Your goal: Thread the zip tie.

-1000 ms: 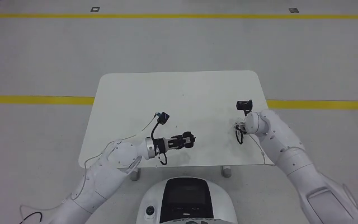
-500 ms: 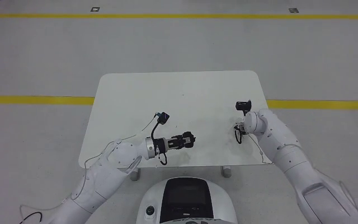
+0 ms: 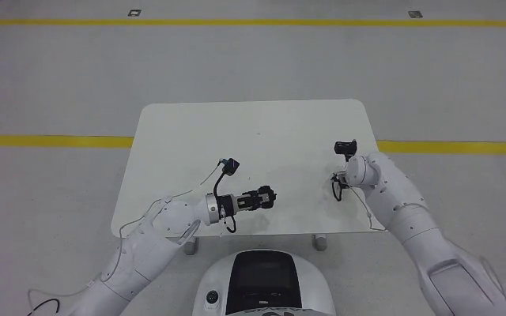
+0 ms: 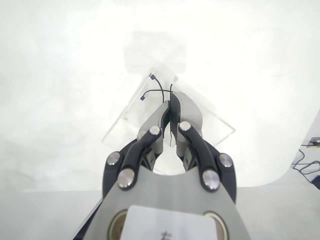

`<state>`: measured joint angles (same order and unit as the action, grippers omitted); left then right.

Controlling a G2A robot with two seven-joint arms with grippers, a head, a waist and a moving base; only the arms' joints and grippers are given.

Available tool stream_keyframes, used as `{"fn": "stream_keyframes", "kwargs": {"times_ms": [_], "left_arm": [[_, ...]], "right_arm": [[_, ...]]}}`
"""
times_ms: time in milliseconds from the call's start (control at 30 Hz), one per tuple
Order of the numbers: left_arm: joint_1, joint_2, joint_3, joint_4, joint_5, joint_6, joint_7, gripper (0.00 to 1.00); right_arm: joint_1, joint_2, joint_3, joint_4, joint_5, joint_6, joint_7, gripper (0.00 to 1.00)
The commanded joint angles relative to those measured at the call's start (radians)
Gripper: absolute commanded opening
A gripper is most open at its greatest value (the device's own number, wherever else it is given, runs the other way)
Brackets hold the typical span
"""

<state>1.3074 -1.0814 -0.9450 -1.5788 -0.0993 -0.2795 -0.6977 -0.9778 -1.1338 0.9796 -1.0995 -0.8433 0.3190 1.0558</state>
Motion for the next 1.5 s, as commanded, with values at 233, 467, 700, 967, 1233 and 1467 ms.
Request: {"fn": "stream_keyframes", "kwargs": {"times_ms": [233, 467, 700, 967, 1233, 1467], "left_arm": [[0.000, 0.000, 0.000, 0.000, 0.000, 0.000, 0.000, 0.00], [0.000, 0.000, 0.000, 0.000, 0.000, 0.000, 0.000, 0.00], [0.000, 0.000, 0.000, 0.000, 0.000, 0.000, 0.000, 0.00], [0.000, 0.000, 0.000, 0.000, 0.000, 0.000, 0.000, 0.00], [0.000, 0.000, 0.000, 0.000, 0.000, 0.000, 0.000, 0.00], [0.000, 0.000, 0.000, 0.000, 0.000, 0.000, 0.000, 0.00]], "right_arm": [[-0.100, 0.041, 0.150, -0.144, 0.078, -0.066, 0.058, 0.00], [-0.168, 0.060, 0.232, -0.219, 0.134, -0.094, 0.068, 0.00], [-0.234, 0.073, 0.303, -0.301, 0.171, -0.101, 0.028, 0.00], [-0.351, 0.088, 0.427, -0.432, 0.285, -0.161, -0.066, 0.00], [-0.378, 0.090, 0.451, -0.454, 0.315, -0.181, -0.103, 0.00], [-0.429, 0.086, 0.461, -0.504, 0.340, -0.269, -0.277, 0.00]]}}
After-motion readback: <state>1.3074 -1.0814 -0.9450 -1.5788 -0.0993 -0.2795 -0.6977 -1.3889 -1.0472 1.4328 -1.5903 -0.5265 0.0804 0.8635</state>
